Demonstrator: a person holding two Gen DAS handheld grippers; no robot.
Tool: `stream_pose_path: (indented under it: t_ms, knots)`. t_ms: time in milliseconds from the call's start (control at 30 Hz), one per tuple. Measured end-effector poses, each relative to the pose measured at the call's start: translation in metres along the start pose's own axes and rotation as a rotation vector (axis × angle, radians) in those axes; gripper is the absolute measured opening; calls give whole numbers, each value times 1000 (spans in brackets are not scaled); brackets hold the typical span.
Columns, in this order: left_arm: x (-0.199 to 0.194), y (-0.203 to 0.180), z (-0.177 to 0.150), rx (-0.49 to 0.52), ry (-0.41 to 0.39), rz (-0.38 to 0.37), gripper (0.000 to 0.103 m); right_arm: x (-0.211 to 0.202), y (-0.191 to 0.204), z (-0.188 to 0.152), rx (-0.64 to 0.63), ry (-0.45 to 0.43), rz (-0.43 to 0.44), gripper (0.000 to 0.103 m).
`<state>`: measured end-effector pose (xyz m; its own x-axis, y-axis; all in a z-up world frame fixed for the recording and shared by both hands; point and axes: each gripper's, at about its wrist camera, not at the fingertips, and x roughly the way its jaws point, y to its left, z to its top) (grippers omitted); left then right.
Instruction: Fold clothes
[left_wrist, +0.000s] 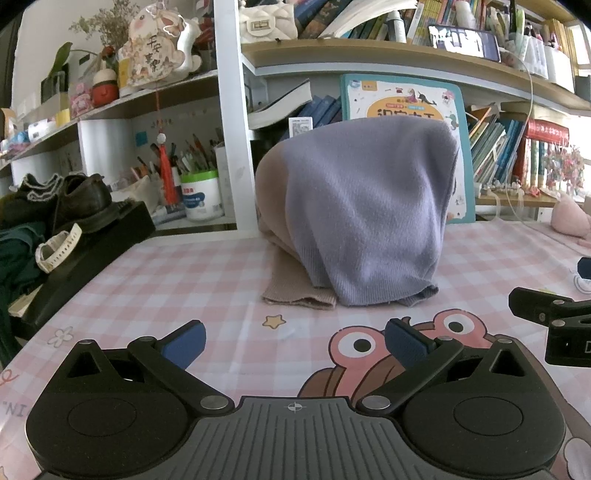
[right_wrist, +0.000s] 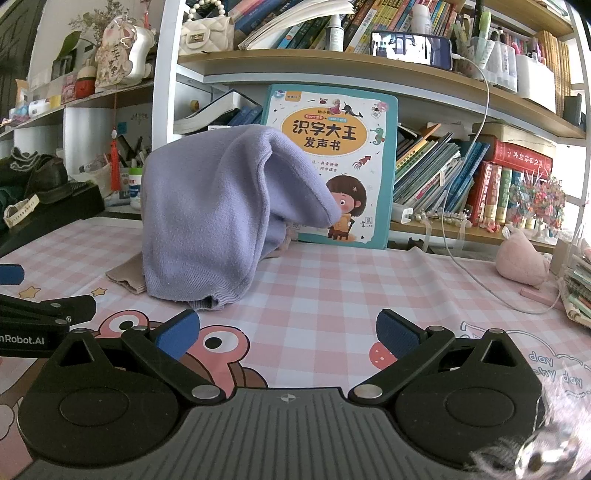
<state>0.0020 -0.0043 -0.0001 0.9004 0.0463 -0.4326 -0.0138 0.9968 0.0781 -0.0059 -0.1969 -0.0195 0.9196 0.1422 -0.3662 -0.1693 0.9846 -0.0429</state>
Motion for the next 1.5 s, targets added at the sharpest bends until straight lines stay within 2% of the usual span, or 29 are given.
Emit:
stream_pose_path:
  t_ms: [1500]
  knots:
    - [1, -2, 2, 7, 9, 8, 103, -1, 3, 0, -6, 7, 7, 103]
